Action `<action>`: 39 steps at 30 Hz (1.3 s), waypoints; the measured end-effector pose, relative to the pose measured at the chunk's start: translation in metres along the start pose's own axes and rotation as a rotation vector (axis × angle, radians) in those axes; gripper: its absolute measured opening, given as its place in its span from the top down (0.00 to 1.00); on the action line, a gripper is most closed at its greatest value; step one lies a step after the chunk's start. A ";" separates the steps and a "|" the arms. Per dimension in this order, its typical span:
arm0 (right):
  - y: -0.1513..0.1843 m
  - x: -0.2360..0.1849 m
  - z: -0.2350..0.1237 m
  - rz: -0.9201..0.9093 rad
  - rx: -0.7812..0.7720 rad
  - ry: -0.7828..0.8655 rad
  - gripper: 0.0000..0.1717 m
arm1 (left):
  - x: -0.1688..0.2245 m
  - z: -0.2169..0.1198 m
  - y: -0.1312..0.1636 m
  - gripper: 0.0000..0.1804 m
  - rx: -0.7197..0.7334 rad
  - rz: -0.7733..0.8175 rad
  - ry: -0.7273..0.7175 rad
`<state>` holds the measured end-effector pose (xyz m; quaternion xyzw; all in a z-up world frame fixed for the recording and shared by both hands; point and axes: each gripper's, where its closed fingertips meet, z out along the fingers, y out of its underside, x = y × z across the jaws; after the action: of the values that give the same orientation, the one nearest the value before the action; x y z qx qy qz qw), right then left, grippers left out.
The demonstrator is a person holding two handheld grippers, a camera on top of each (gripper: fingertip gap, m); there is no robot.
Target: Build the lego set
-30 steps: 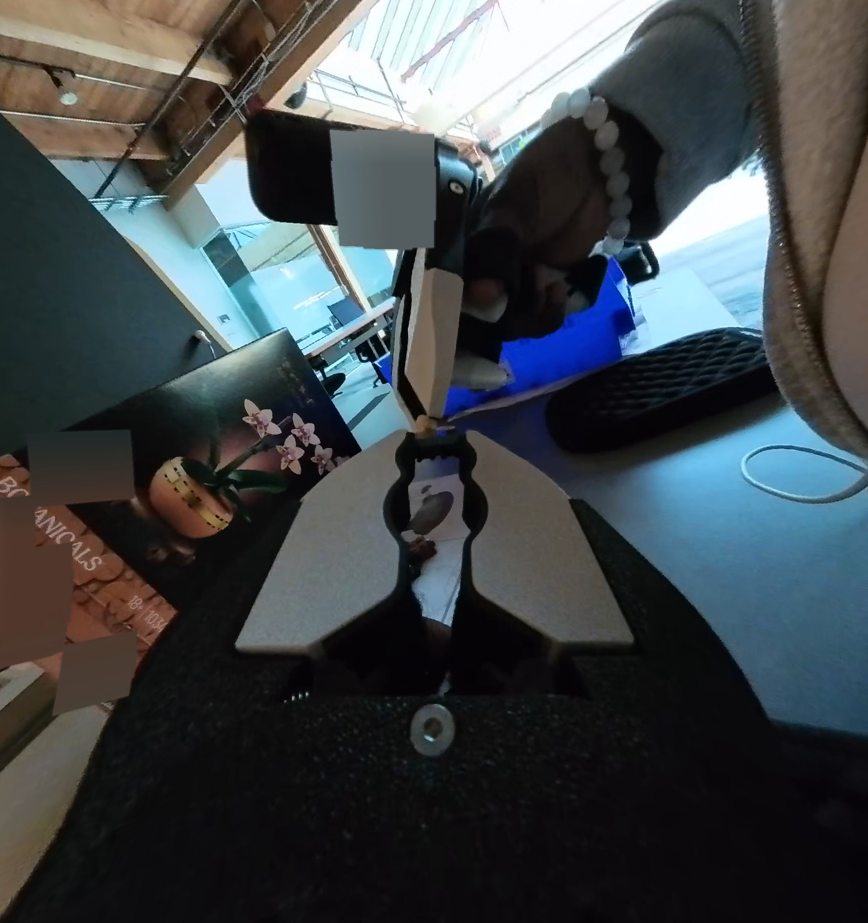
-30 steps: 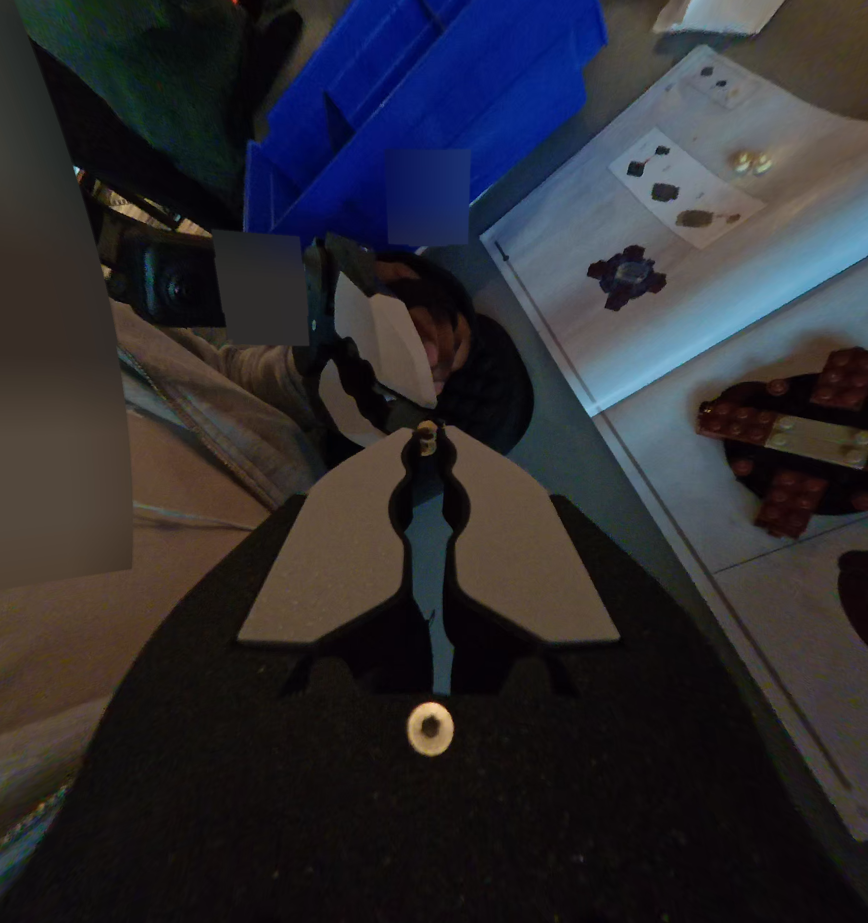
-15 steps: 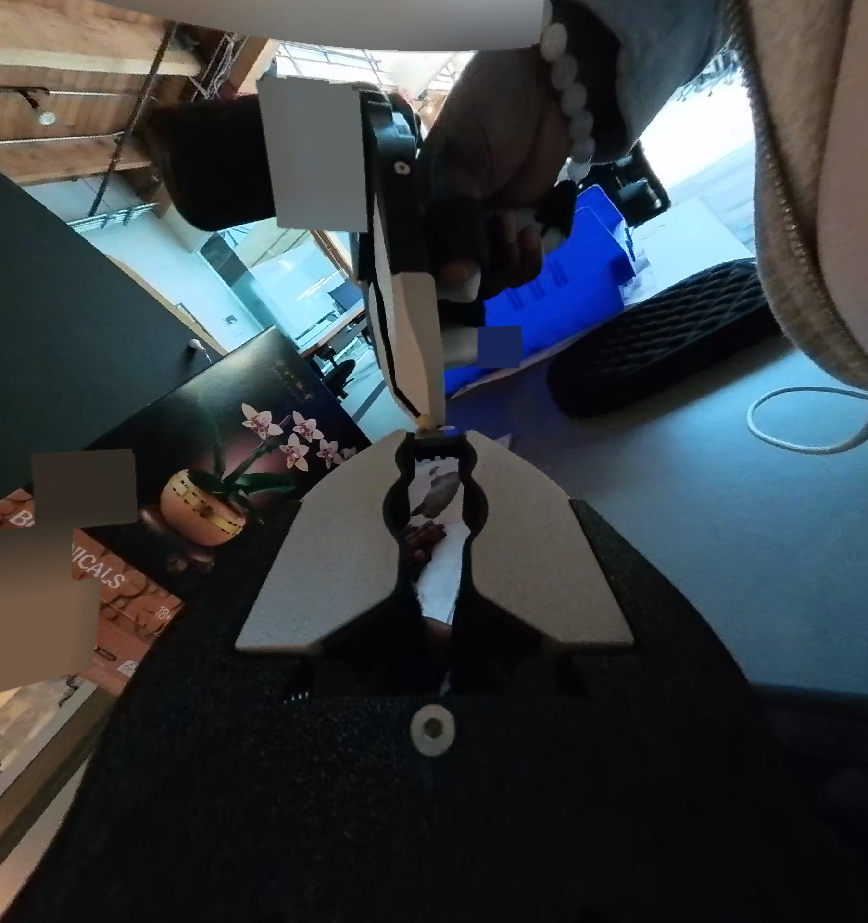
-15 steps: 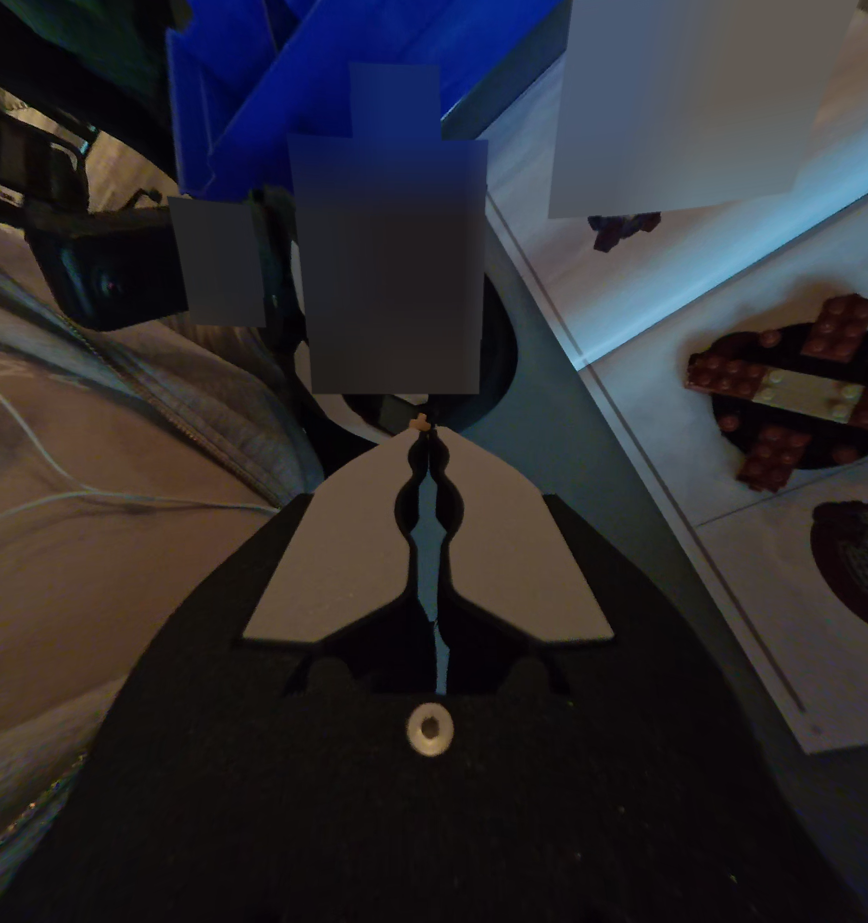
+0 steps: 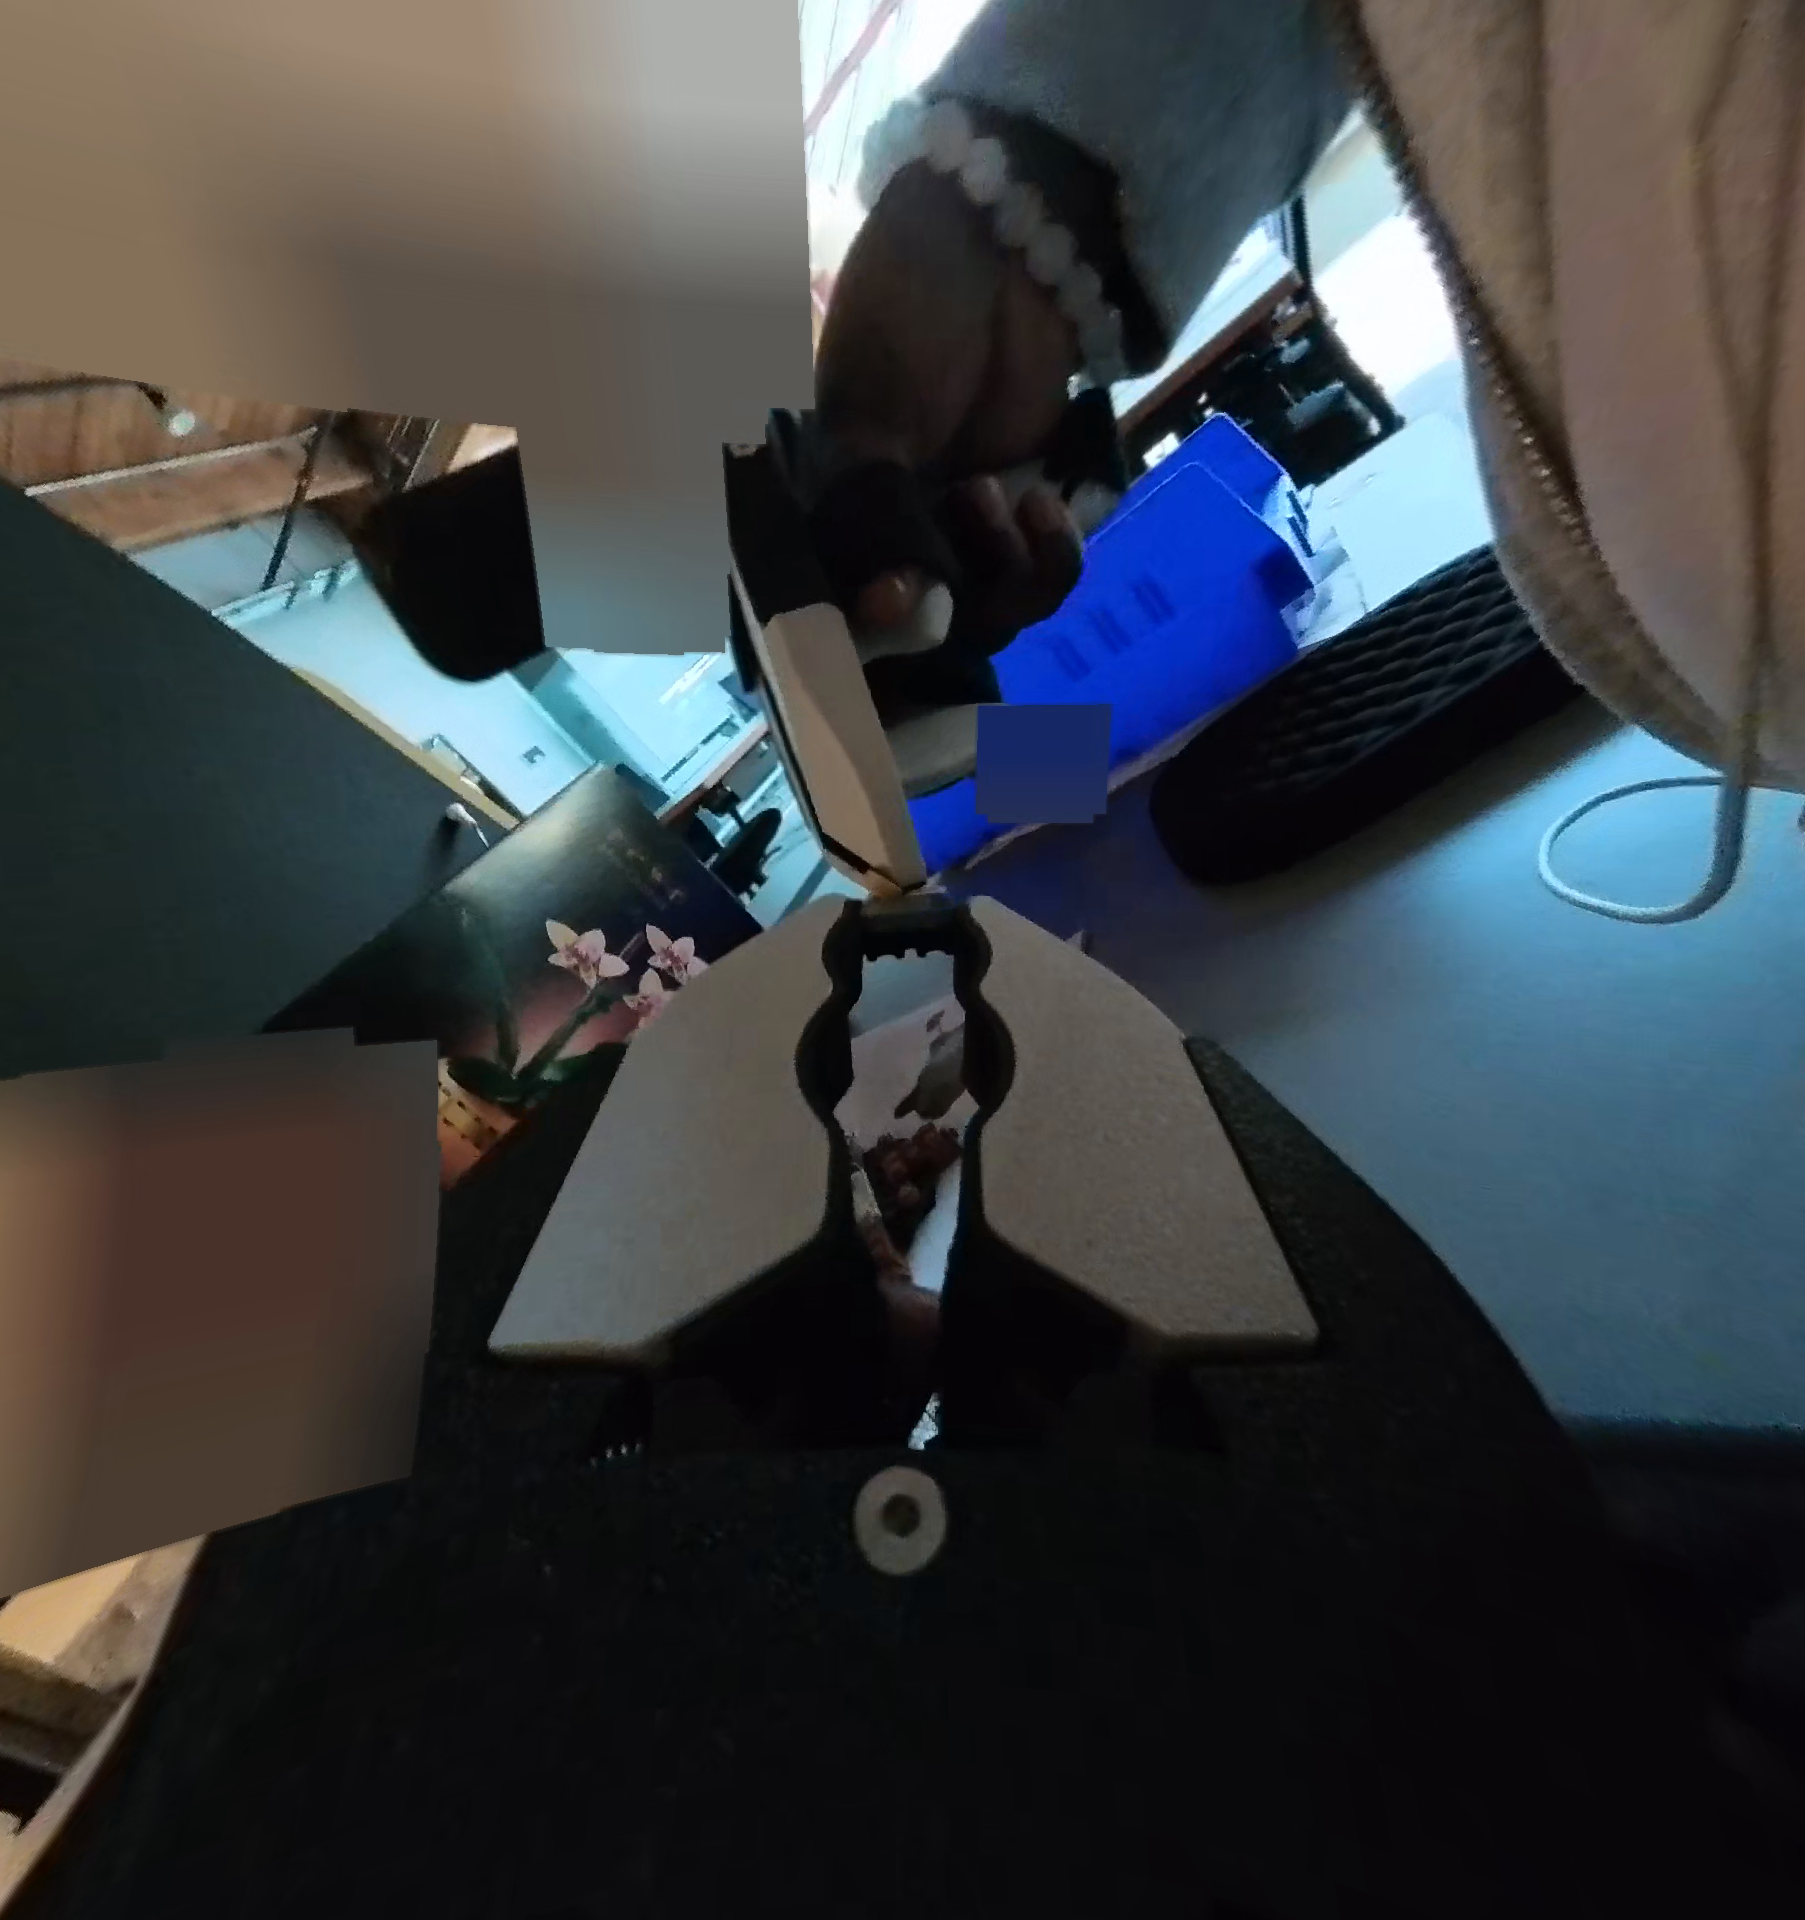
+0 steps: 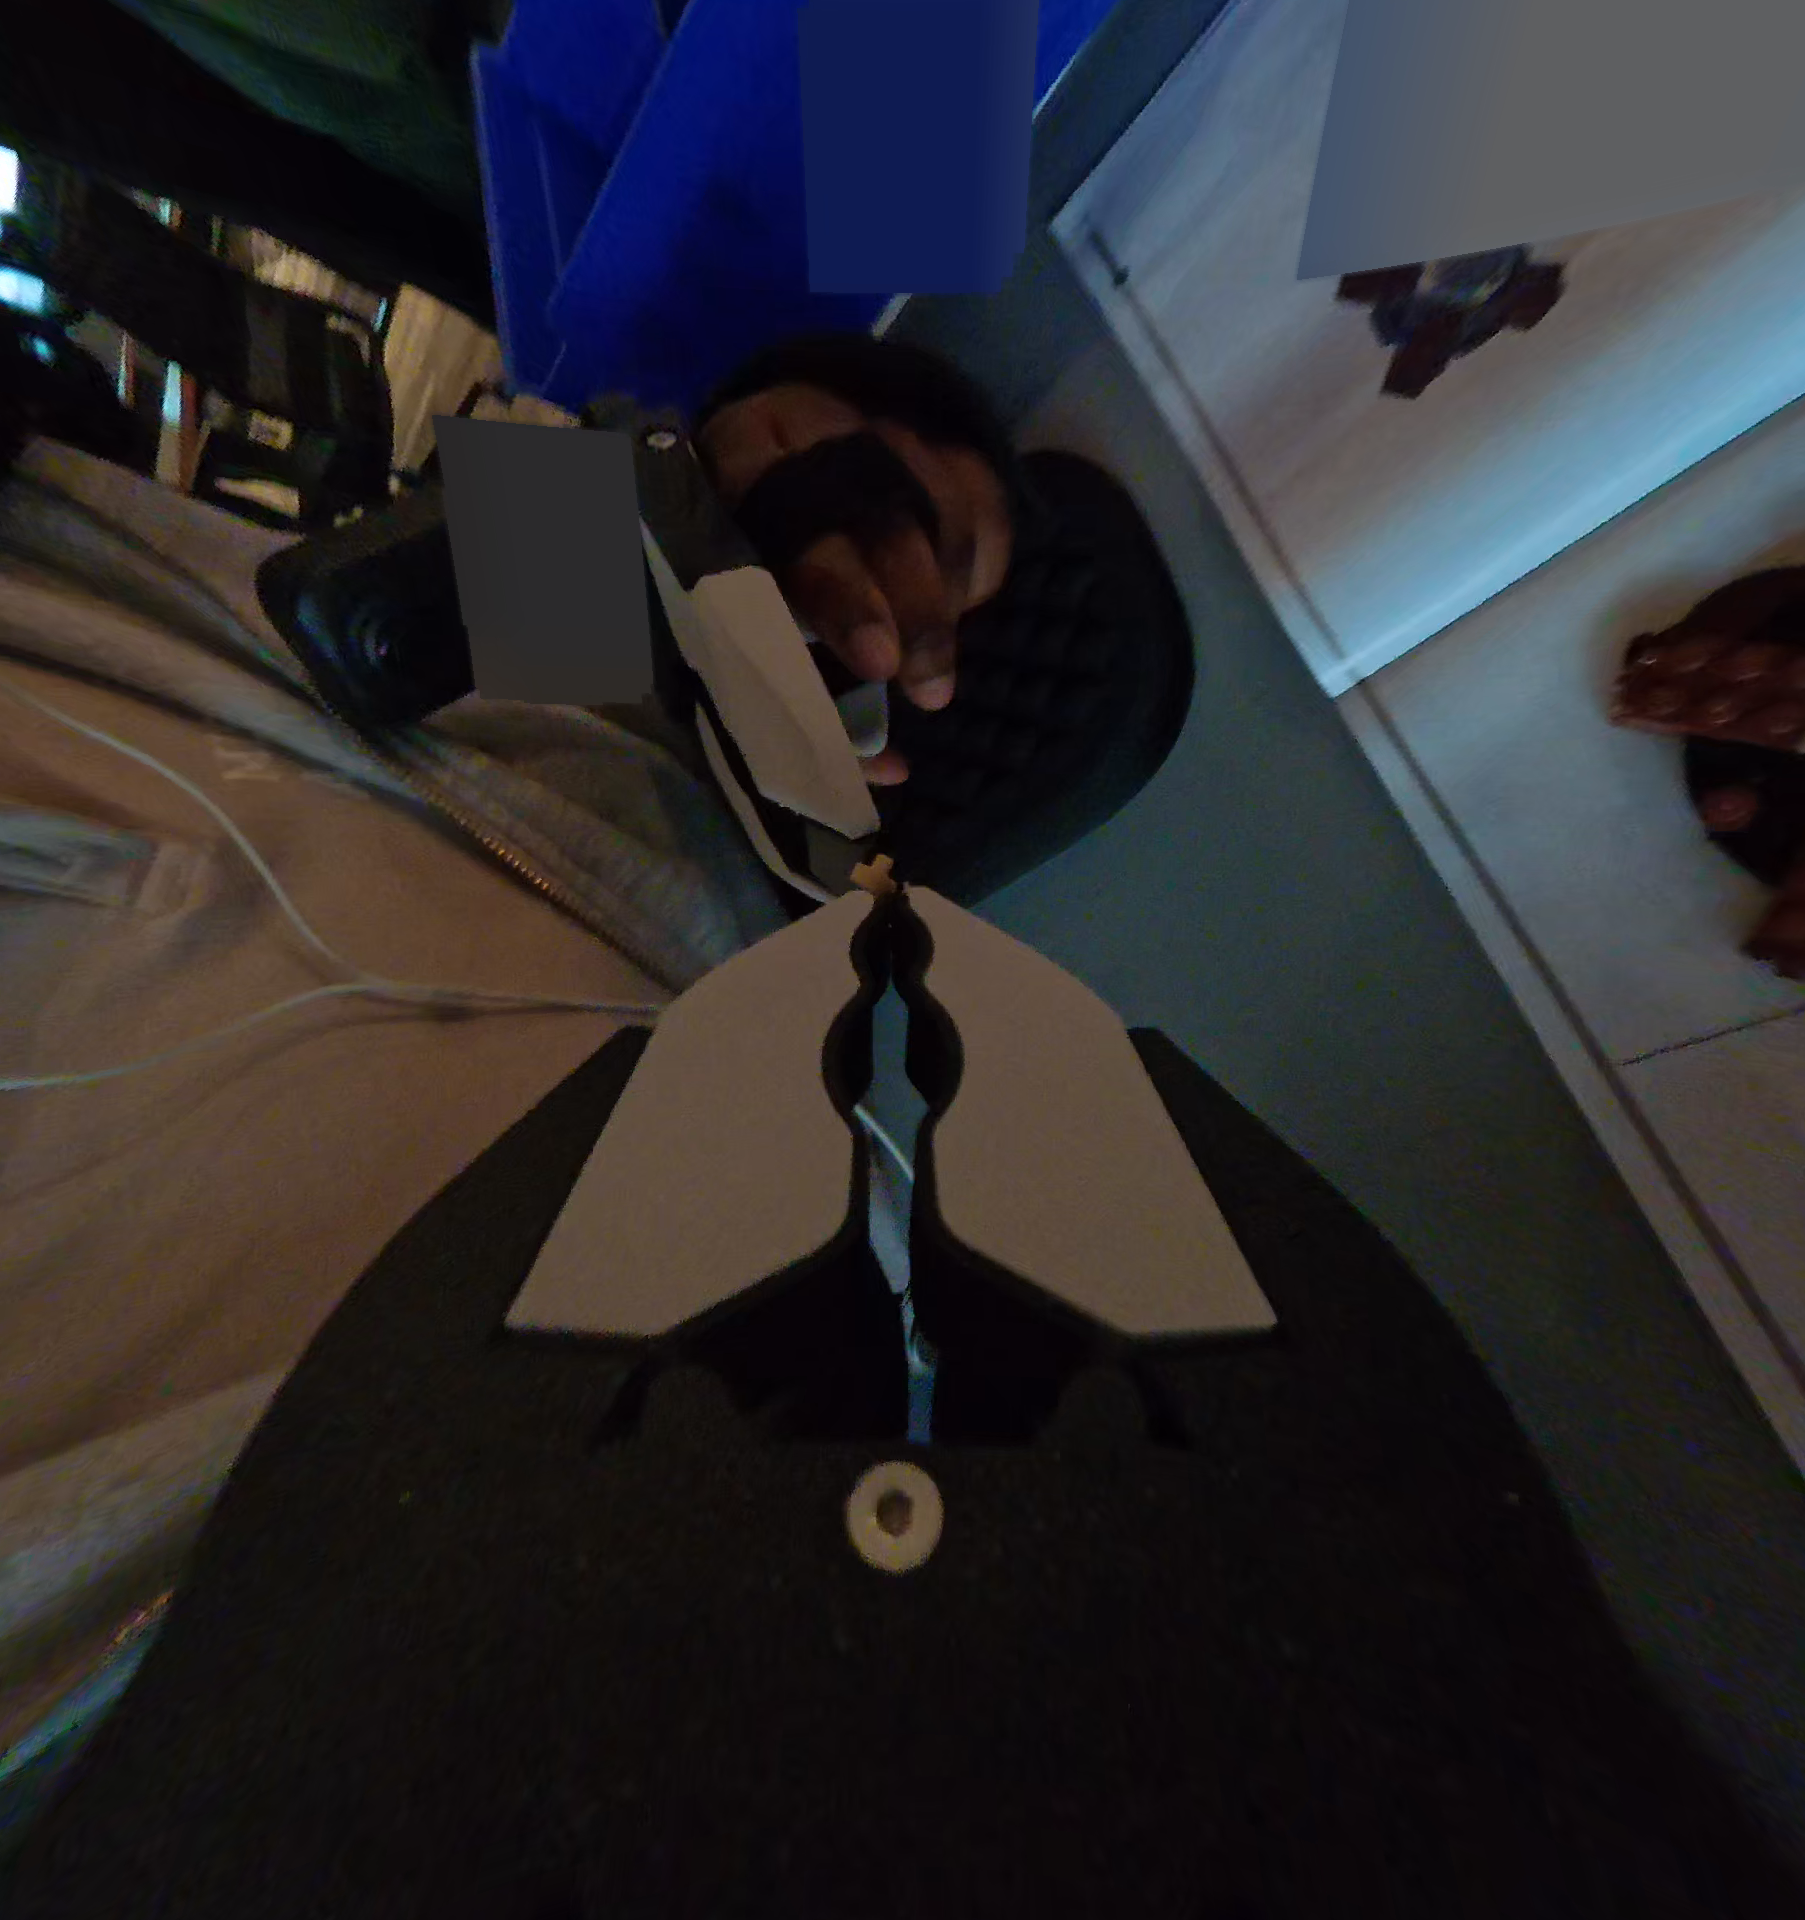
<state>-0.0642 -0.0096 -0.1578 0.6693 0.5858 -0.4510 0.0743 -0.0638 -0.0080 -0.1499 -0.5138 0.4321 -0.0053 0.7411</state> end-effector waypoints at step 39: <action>-0.006 -0.006 -0.004 -0.239 0.044 -0.010 0.98 | -0.009 -0.002 0.000 0.91 0.003 0.001 -0.054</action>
<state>-0.0671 -0.0096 -0.1487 0.5941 0.6508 -0.4727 0.0080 -0.0704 -0.0050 -0.1448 -0.5124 0.4119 0.0083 0.7534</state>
